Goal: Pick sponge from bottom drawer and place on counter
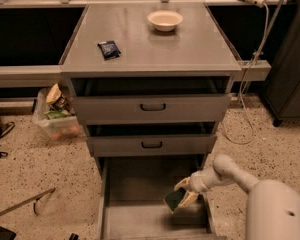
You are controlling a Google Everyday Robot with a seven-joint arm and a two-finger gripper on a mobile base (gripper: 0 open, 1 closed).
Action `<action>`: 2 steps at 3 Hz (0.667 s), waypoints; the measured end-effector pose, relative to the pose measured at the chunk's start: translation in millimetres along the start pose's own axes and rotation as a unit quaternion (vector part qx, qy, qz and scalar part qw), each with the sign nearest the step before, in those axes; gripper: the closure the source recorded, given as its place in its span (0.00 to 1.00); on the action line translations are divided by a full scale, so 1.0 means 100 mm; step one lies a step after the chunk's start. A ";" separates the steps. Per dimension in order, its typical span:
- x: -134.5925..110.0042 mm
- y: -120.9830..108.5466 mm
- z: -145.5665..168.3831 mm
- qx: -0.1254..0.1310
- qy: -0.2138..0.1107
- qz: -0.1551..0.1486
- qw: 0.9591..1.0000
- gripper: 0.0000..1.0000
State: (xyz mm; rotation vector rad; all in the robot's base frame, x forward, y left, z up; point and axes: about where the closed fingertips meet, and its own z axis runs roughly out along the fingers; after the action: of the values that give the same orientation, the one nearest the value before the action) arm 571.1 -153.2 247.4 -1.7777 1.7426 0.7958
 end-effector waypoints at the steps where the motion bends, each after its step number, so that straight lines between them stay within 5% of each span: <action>1: -0.74 0.28 -0.67 0.007 -0.058 -0.047 0.997 1.00; 2: -0.74 0.28 -0.68 0.007 -0.058 -0.048 0.997 1.00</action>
Offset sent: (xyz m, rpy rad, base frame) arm -0.0159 0.0005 0.0740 0.0916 -0.0589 0.0303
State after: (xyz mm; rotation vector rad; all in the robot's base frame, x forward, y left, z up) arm 546.8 -151.8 348.4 -1.7553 1.5739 0.8266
